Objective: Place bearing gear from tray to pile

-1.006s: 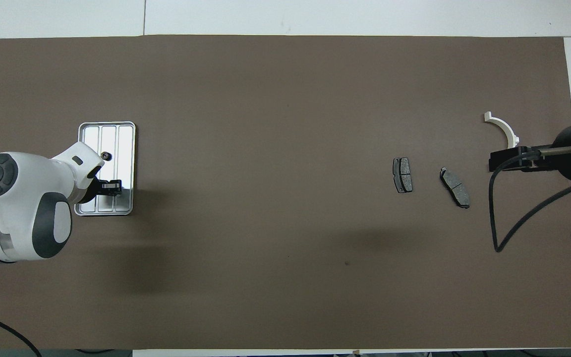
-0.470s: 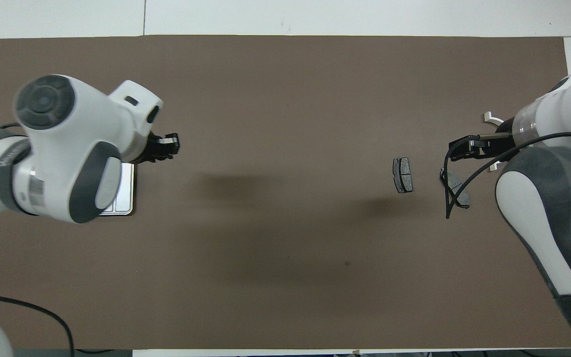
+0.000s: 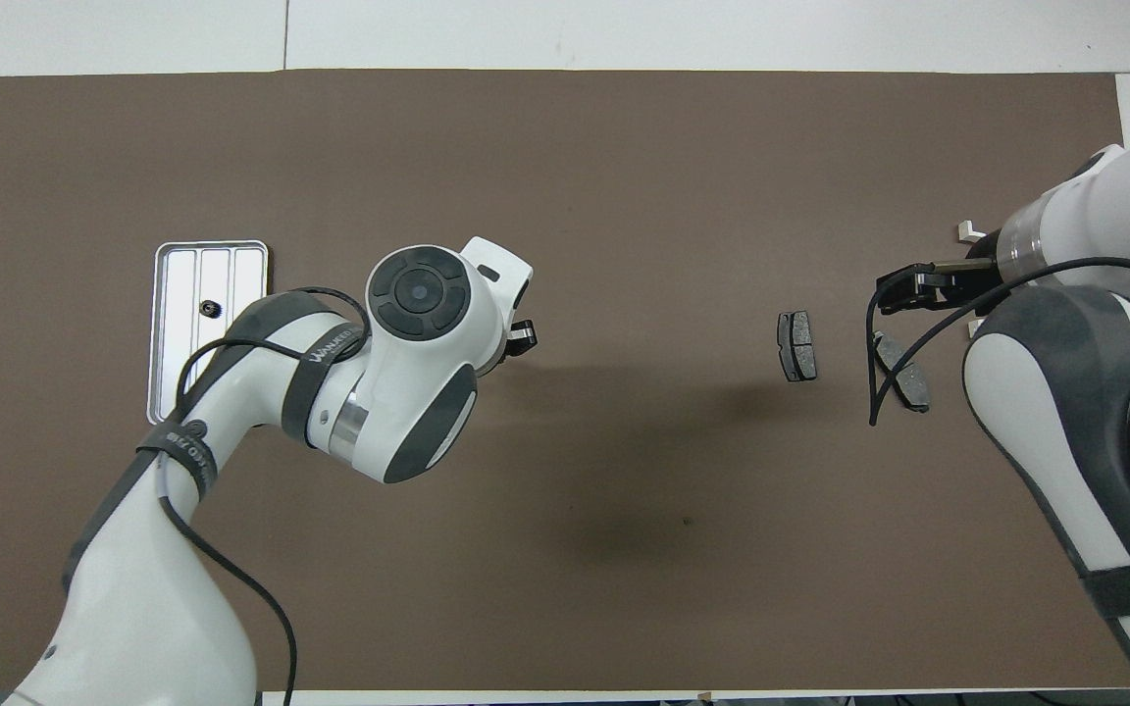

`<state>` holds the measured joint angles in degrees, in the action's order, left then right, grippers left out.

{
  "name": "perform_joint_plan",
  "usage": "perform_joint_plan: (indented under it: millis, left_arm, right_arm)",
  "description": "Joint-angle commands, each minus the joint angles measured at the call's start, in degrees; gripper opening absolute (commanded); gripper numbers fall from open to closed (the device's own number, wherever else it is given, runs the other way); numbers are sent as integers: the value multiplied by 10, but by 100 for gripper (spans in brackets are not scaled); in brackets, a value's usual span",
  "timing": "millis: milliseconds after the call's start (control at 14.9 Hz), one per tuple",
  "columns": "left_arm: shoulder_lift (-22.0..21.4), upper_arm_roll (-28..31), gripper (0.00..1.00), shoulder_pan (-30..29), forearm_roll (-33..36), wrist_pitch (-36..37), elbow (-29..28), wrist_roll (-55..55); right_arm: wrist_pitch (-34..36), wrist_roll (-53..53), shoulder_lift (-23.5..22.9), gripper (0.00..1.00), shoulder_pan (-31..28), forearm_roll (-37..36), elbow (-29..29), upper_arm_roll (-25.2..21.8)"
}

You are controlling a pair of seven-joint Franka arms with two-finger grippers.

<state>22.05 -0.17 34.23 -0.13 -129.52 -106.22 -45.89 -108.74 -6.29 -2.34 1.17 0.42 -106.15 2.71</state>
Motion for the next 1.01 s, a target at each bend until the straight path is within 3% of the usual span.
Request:
perform_joint_plan:
  millis: [0, 805, 872, 939]
  left_arm:
    - [10, 9, 0, 4, 10, -16, 9, -16]
    - [12, 10, 0, 16, 12, -67, -26, -33]
    - [12, 10, 7, 15, 18, -67, -26, -33]
    - [12, 10, 45, 15, 24, -67, -25, -32]
  right_arm:
    - [2, -2, -7, 100, -6, 16, 10, 2]
    - [16, -7, 1, 100, 9, 16, 2, 4]
    - [17, -12, 1, 100, 8, 16, 2, 4]
    - [17, -16, 1, 100, 6, 17, 2, 4]
